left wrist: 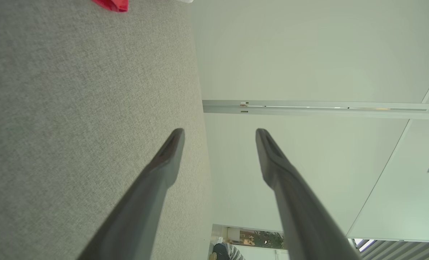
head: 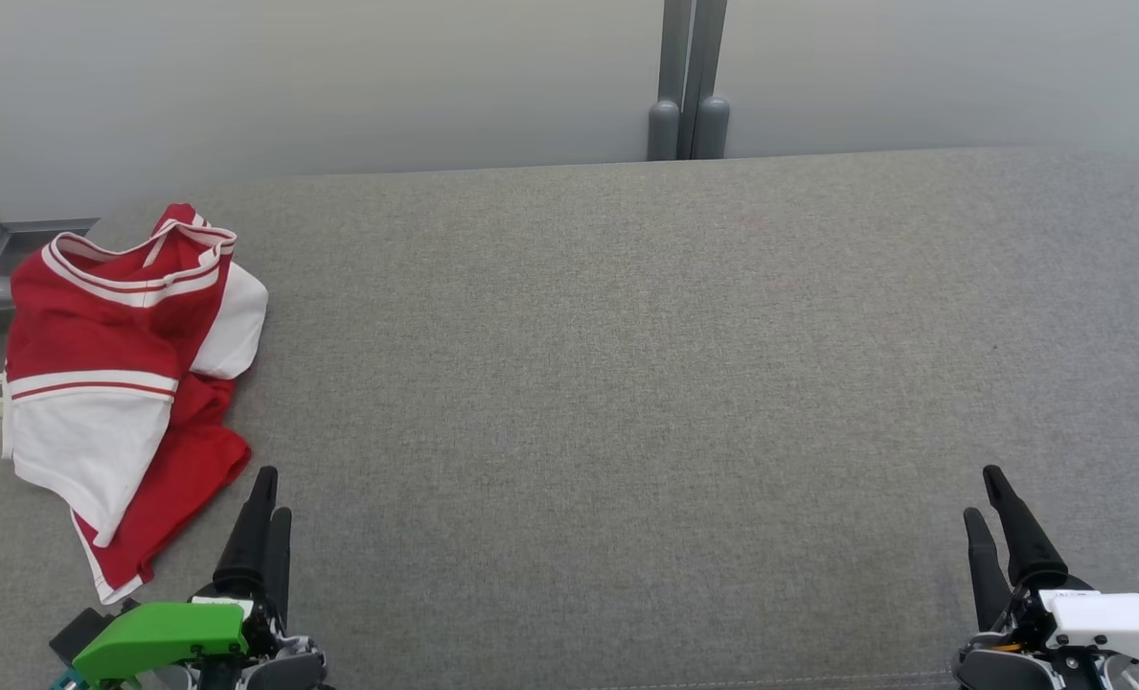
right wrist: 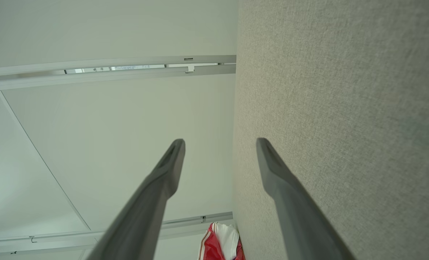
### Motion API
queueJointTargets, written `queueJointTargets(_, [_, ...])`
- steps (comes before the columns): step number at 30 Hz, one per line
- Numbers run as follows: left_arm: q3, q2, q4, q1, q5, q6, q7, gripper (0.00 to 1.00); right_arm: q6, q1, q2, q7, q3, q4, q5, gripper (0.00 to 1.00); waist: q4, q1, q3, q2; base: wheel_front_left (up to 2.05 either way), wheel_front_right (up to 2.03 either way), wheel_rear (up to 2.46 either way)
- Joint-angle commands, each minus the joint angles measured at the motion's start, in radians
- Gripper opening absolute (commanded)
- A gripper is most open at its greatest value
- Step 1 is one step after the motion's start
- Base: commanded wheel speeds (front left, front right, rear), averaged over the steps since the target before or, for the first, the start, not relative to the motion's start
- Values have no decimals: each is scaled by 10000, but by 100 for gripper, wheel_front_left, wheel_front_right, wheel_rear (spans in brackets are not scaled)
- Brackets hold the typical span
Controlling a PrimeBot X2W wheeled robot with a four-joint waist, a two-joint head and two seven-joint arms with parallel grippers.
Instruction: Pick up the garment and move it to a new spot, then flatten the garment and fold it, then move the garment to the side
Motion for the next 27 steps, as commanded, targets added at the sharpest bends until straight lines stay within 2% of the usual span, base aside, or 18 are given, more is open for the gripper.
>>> queueJointTargets(1, [-53, 30, -200, -183, 159, 0, -144, 100, 2, -224, -65, -150, 123, -136, -188, 100, -3, 0, -1, 0, 0, 0, 0])
queueJointTargets(14, [-47, 51, -134, -237, 1568, -1, -768, 100, 3, -613, -95, -726, 518, 320, -2017, 100, -4, 0, 2, 0, 0, 0, 0])
queueJointTargets(27, [-236, 59, -150, -358, 4115, 265, -1301, 100, 4, -1081, -119, -1223, 639, 956, -4750, 100, 14, 0, 16, 0, 0, 0, 0])
